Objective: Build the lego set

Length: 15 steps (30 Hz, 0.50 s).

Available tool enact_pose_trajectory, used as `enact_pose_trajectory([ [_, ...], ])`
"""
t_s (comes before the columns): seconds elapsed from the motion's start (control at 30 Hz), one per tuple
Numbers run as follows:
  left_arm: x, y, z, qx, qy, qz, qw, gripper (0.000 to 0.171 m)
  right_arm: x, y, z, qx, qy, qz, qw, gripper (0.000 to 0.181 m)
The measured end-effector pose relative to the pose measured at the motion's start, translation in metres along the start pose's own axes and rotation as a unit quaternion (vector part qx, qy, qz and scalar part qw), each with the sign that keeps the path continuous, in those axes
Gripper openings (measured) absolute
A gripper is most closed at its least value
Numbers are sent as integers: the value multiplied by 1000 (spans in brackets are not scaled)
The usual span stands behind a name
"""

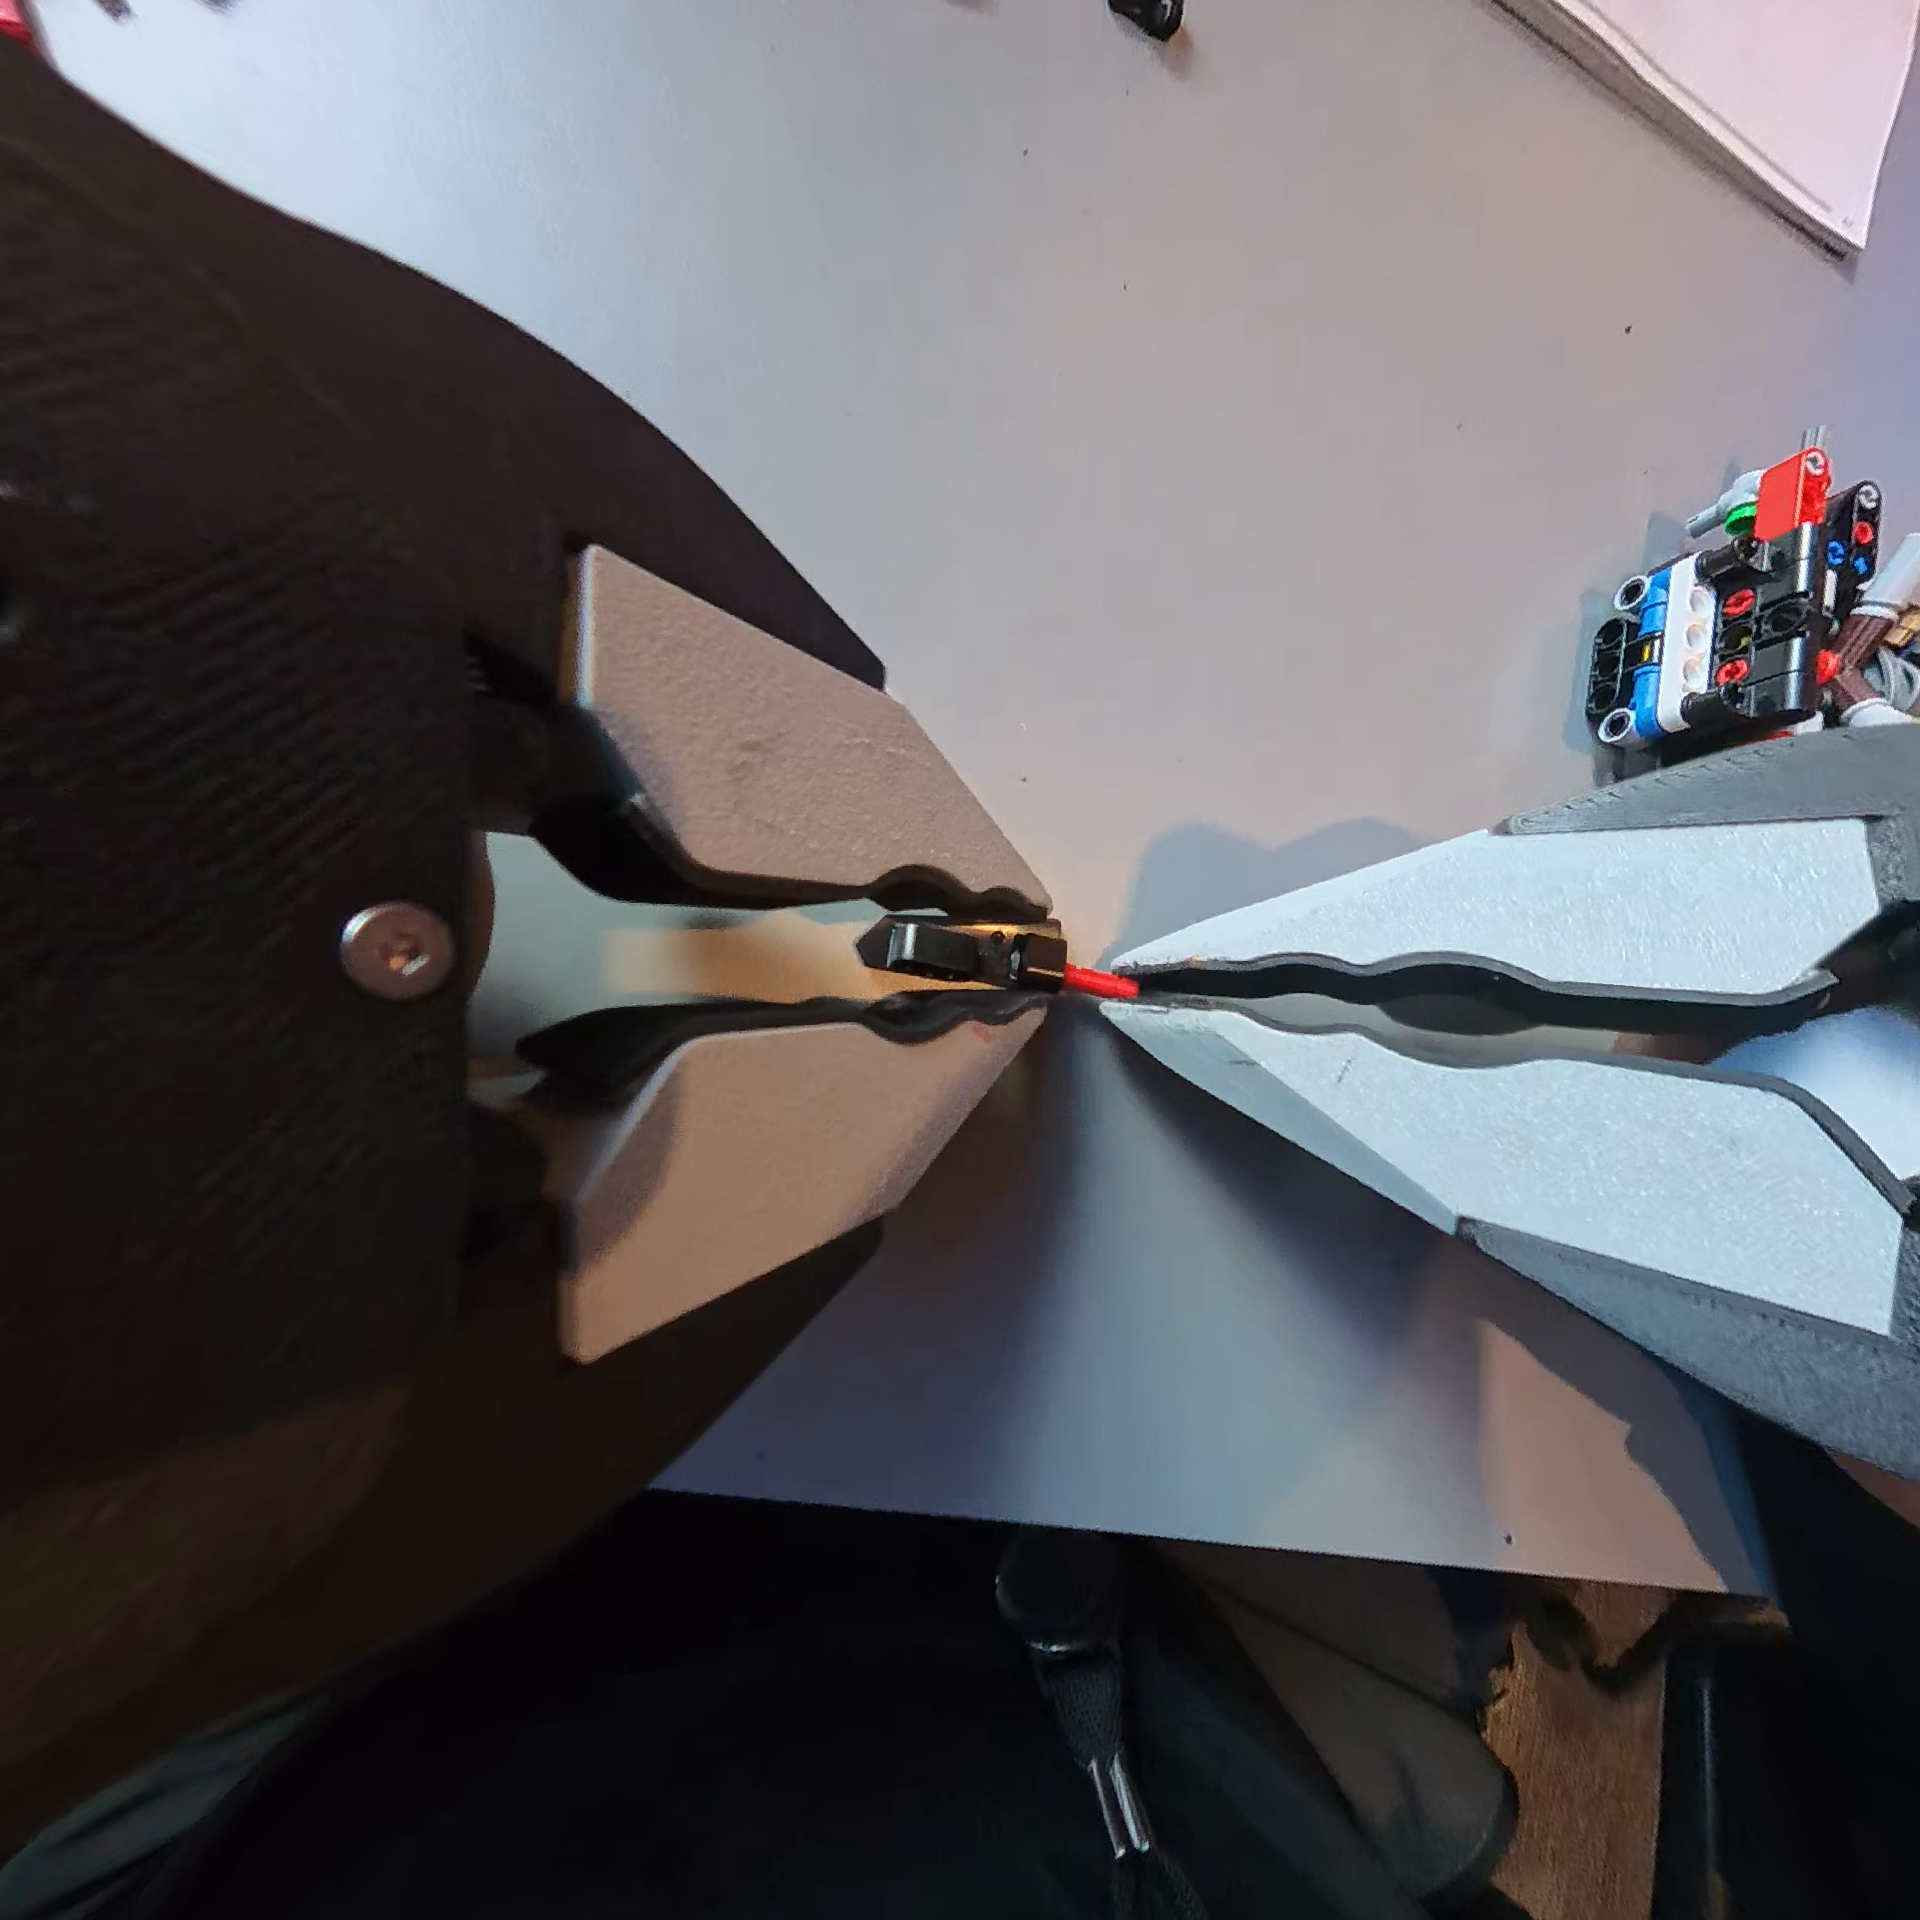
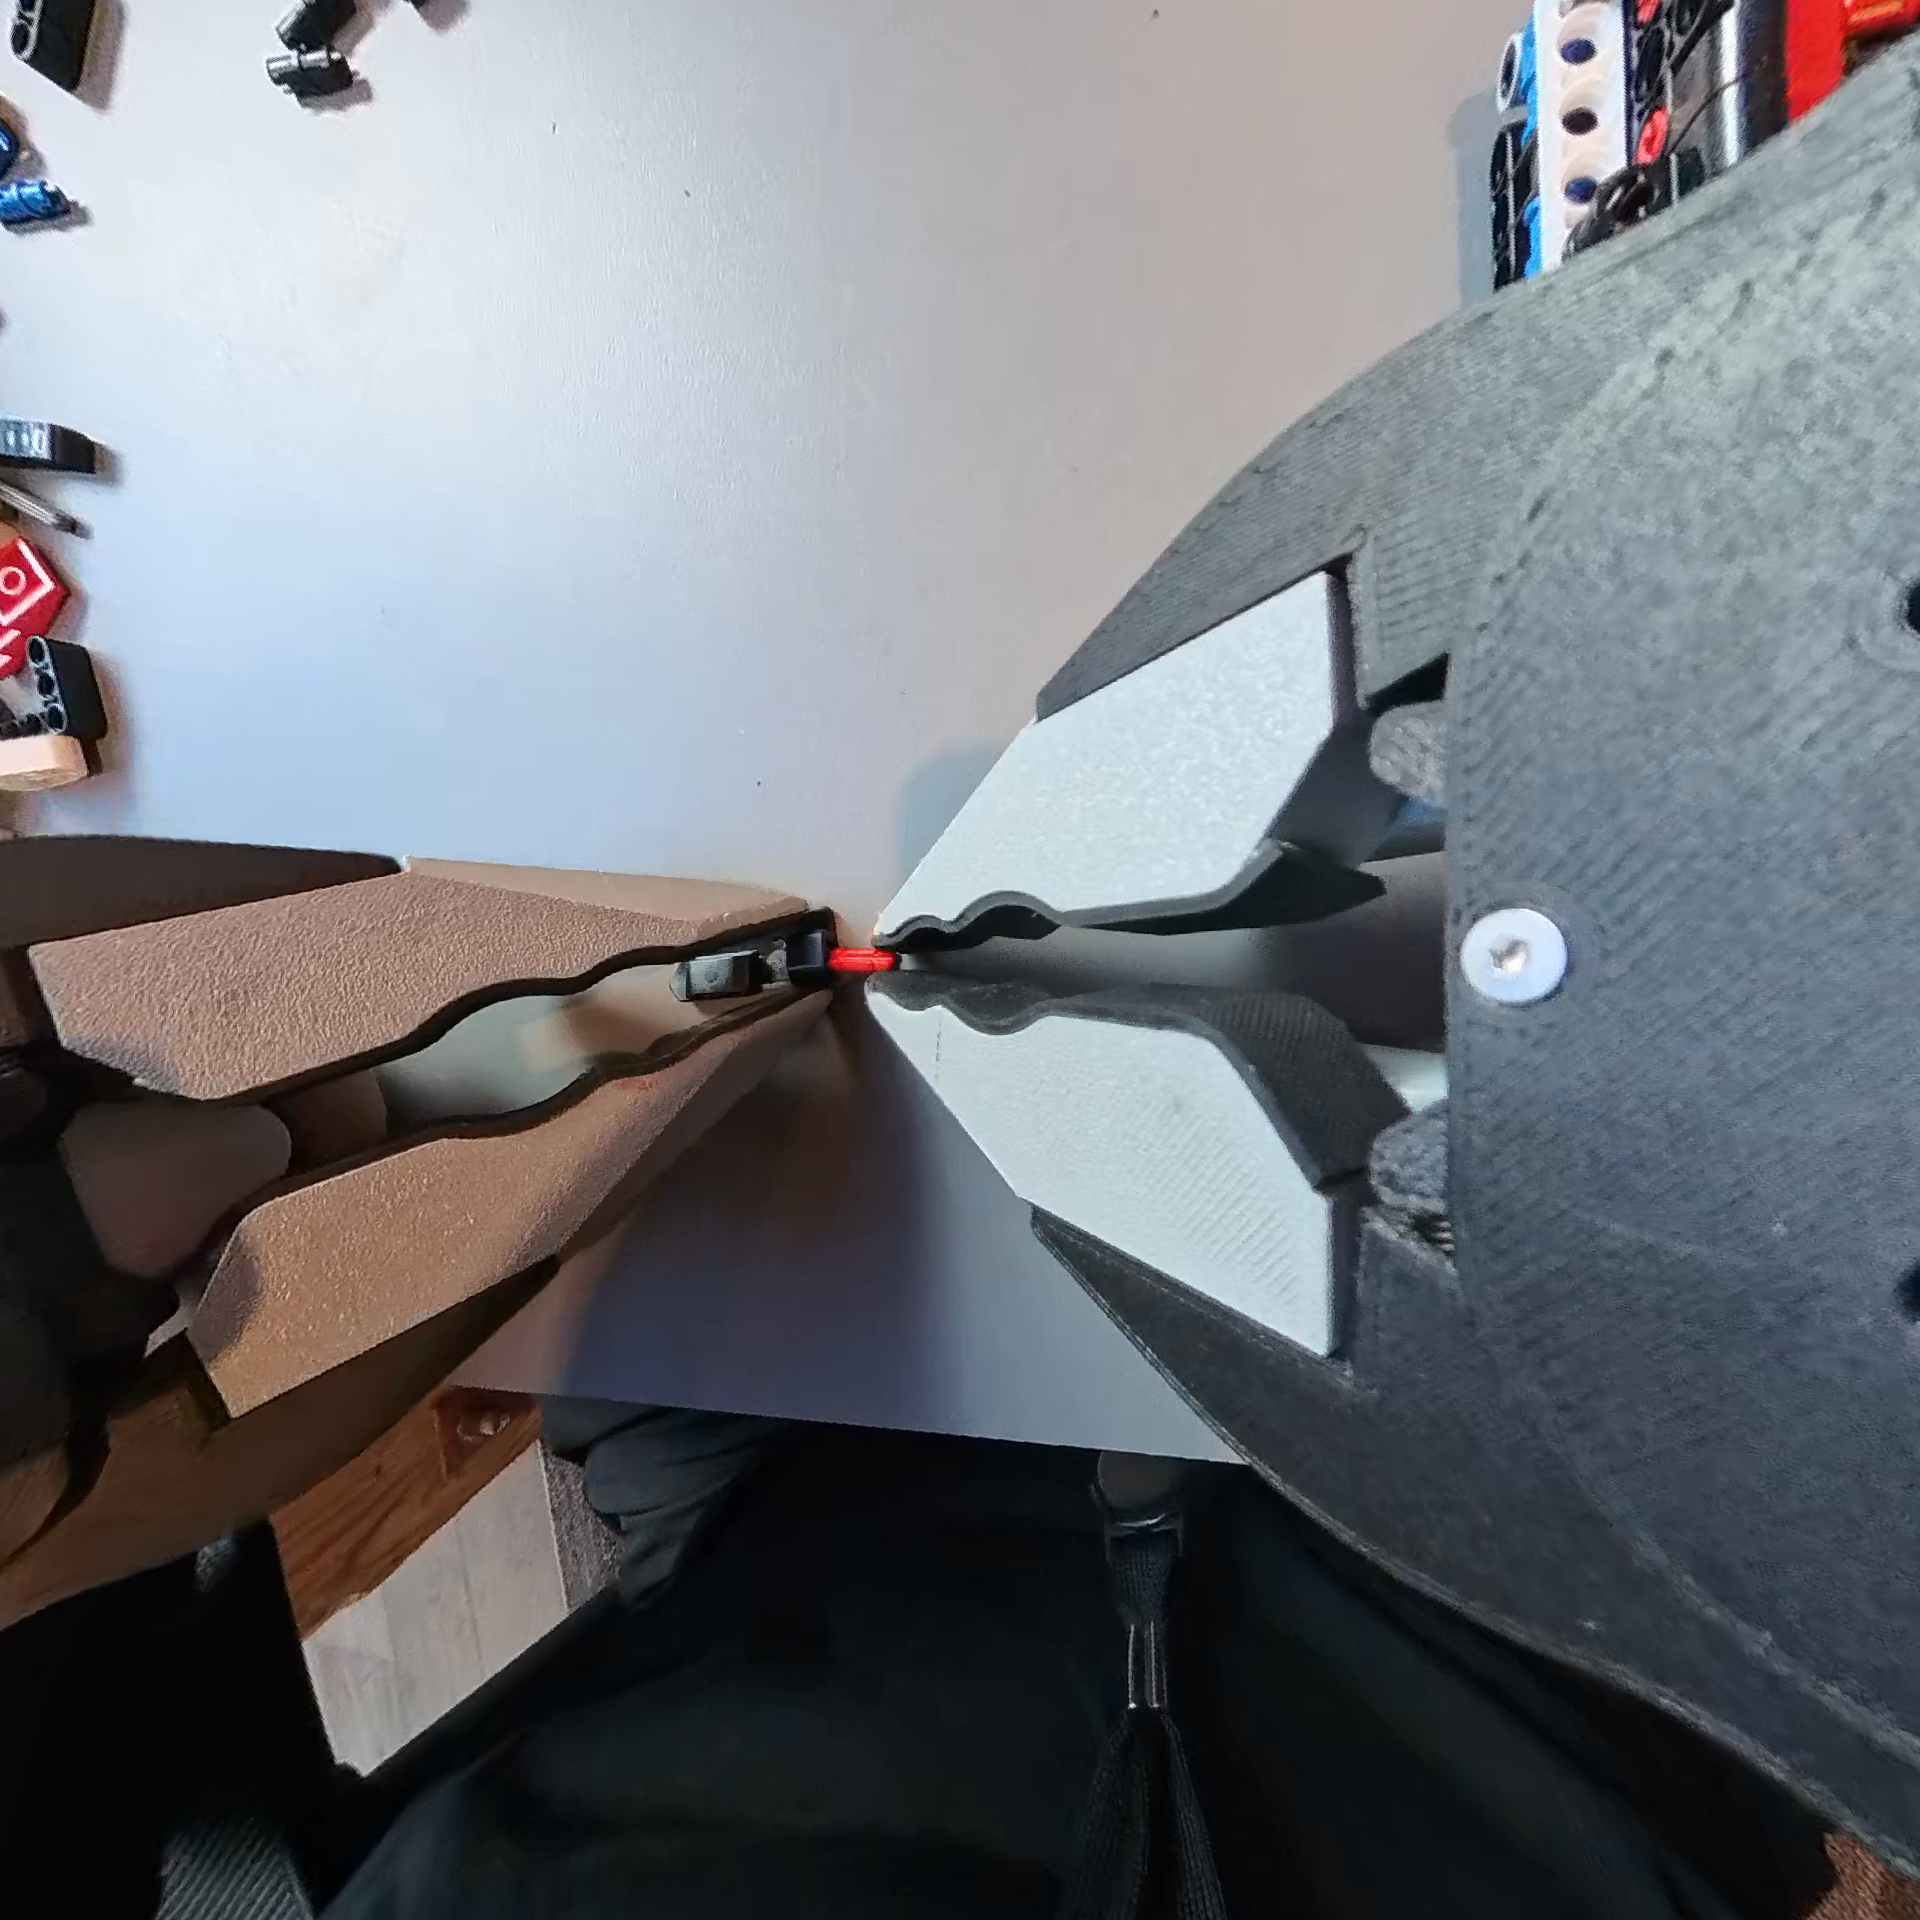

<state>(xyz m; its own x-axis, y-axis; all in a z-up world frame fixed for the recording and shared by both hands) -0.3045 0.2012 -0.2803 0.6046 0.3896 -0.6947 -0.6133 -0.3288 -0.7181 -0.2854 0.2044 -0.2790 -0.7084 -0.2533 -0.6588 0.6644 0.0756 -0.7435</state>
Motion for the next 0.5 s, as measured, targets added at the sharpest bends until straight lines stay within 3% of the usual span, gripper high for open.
enact_pose_trajectory([
  [0.27,-1,0,-2,40,-50,1,998,7,1,0,-1,50,-32,2,998,0],
  [0.5,0,0,-2,47,-40,-1,998,7,1,-1,-2,164,-132,5,978,0],
])
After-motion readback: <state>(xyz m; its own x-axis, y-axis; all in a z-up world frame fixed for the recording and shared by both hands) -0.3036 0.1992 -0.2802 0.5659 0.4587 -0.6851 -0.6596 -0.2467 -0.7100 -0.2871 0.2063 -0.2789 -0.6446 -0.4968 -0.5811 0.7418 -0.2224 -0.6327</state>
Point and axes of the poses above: each gripper's, where its closed fingertips meet, x out along the fingers, y out of its underside, z = x × y across the jaws, the point moved 1 cm from there along -x, back along the fingers, and after that the axes turned 1 degree about -x, right-handed, at the moved point
